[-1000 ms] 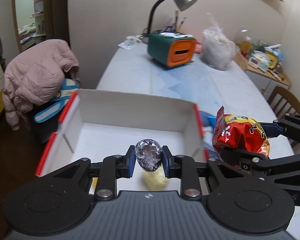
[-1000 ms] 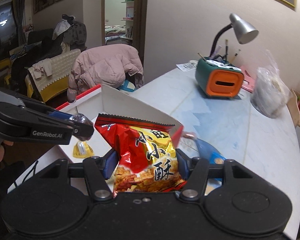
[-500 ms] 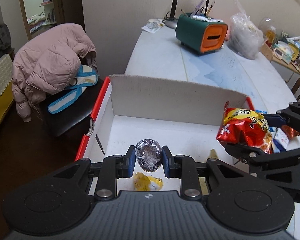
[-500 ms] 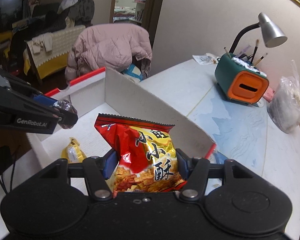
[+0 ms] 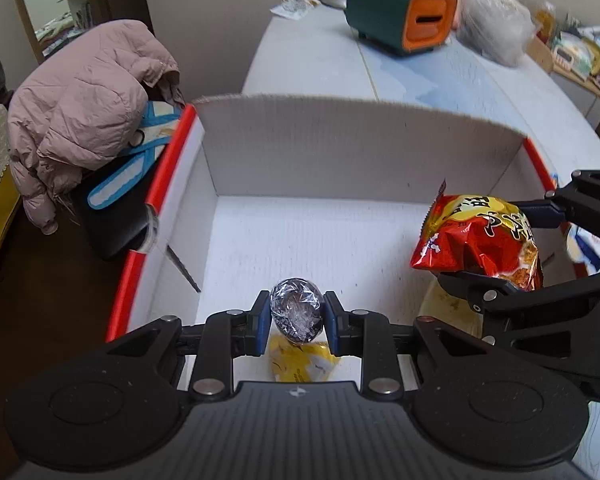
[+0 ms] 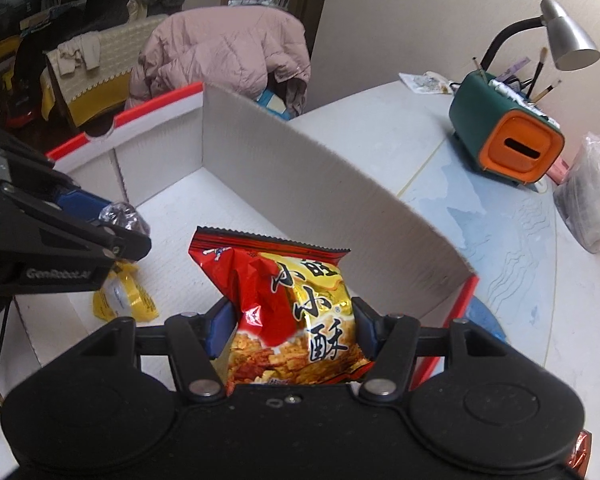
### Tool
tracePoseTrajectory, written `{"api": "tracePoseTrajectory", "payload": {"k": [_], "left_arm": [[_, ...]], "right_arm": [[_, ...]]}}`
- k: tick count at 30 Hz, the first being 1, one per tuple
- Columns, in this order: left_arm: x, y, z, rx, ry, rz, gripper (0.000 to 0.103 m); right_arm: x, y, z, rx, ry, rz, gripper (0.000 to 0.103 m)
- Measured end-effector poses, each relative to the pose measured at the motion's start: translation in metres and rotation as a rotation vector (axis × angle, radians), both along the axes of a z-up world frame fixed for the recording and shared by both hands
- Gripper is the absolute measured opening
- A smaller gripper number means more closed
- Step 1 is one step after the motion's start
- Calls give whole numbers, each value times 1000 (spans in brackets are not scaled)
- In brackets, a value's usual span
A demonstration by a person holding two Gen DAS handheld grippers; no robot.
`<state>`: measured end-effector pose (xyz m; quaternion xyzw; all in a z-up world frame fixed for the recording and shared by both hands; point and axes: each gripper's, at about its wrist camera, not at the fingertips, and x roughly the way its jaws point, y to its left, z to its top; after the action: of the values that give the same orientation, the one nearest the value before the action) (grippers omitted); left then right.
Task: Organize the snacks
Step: 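Carry the chip bag and foil ball into the white box and release both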
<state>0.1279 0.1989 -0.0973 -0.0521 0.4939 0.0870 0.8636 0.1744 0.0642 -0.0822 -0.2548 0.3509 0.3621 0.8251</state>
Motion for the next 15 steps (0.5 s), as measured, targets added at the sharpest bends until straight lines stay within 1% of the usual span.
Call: {"api": "tracePoseTrajectory", "payload": {"k": [7,15], "left_arm": [[6,-3,-8,6,48,-21,27],[4,-4,-7,-2,40,-16,27]], "right_arm": [[0,2,-6,-16,23,2,61],[1,-3,-5,4,52,-9,65]]}}
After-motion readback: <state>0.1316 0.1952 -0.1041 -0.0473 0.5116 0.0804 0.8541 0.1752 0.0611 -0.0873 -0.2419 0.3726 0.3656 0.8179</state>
